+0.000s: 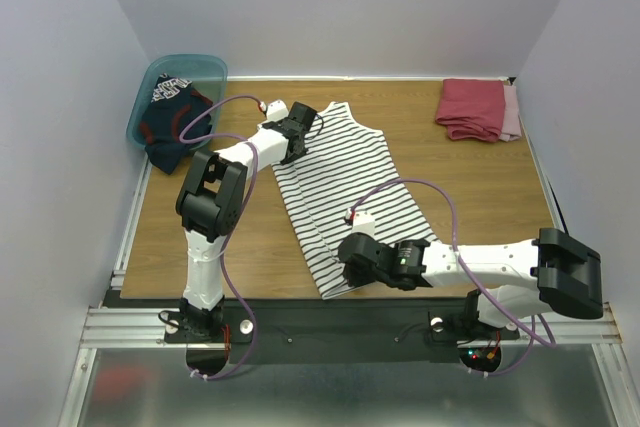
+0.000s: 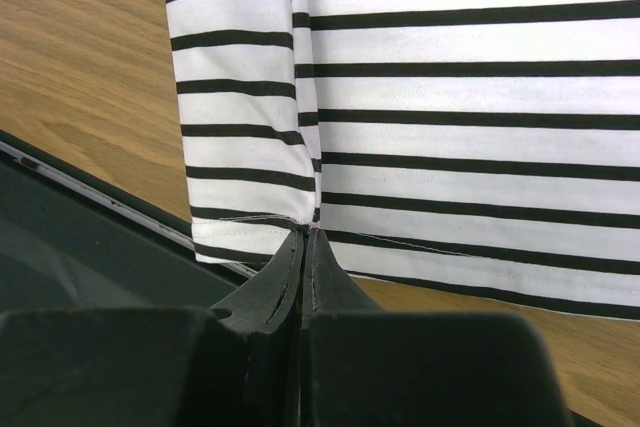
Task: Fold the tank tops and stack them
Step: Fold the tank top
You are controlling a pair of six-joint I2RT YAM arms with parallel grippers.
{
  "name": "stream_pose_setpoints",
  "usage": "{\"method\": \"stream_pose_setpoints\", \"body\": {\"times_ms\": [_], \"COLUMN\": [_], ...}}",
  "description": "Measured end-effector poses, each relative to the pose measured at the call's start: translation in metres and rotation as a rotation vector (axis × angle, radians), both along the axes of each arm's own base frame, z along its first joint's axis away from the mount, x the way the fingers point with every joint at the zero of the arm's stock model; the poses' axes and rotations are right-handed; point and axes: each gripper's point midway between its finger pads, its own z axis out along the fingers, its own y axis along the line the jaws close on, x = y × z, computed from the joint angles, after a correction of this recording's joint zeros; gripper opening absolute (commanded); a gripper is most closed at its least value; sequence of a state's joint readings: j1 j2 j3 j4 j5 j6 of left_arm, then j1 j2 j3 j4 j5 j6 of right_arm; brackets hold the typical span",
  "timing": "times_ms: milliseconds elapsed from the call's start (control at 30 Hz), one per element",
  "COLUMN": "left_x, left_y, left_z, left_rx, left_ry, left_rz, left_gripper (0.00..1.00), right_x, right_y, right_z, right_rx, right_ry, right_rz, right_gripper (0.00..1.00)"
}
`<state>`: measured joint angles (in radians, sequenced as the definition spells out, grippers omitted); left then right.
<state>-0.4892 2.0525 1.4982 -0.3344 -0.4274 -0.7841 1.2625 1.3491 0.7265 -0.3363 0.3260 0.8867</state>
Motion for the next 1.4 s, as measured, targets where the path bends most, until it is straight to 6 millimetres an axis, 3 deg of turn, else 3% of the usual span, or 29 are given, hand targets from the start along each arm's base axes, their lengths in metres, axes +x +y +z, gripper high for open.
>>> {"method": "stream_pose_setpoints", "body": {"times_ms": [467, 867, 967, 1167, 1400], "left_x": [-0.001, -0.001, 0.000, -0.002, -0.002], "left_y": [0.001, 0.002, 0.003, 0.009, 0.011], "left_z": [-0.010, -0.015, -0.014, -0.006, 0.025], "left_rx": [0.009, 0.023, 0.028, 0.052, 0.044], "left_ry": [0.018, 0.017, 0.014, 0.011, -0.037], "left_rz": [0.000, 0.008, 0.012, 0.014, 0.013], "left_gripper": [0.33, 0.00, 0.00, 0.00, 0.00], "right_x": [0.000, 0.000, 0.000, 0.000, 0.000], "right_y": [0.000, 0.000, 0.000, 0.000, 0.004], "right_z": [0.000, 0.000, 0.000, 0.000, 0.009], "right_rx": [-0.001, -0.001, 0.000, 0.002, 0.029], "right_ry": [0.000, 0.000, 0.001, 0.001, -0.006], "right_rz": [0.000, 0.000, 0.000, 0.002, 0.006], "right_gripper": [0.00, 0.00, 0.00, 0.00, 0.00]}}
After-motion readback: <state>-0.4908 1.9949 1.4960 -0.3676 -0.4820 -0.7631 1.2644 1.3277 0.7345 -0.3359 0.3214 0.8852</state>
